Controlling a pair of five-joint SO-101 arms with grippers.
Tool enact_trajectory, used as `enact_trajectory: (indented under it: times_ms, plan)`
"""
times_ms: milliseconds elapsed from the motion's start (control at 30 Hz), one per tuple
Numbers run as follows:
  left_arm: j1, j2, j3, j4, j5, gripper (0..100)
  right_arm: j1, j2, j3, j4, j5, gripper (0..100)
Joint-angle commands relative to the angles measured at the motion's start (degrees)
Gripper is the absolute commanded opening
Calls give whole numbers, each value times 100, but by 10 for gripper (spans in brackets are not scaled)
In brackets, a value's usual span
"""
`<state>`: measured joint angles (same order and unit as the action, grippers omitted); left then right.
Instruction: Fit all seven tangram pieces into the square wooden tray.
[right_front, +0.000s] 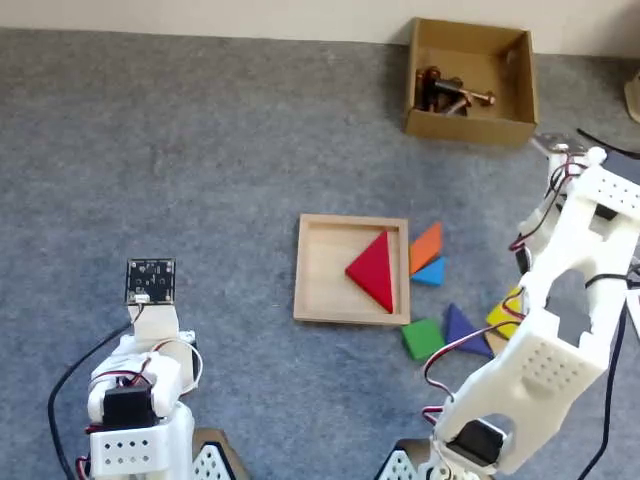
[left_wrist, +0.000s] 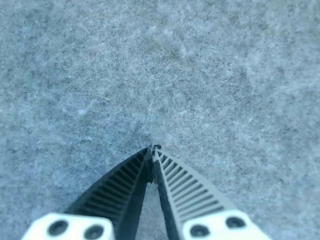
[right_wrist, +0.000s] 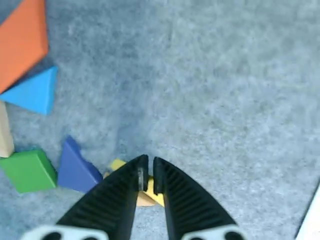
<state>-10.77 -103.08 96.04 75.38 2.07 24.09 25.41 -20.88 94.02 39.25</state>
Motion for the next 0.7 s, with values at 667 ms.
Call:
enact_trajectory:
  times_ms: [667]
  plan:
    - [-48,40,119,44,9,5,40,-57,-708,690,1108,7]
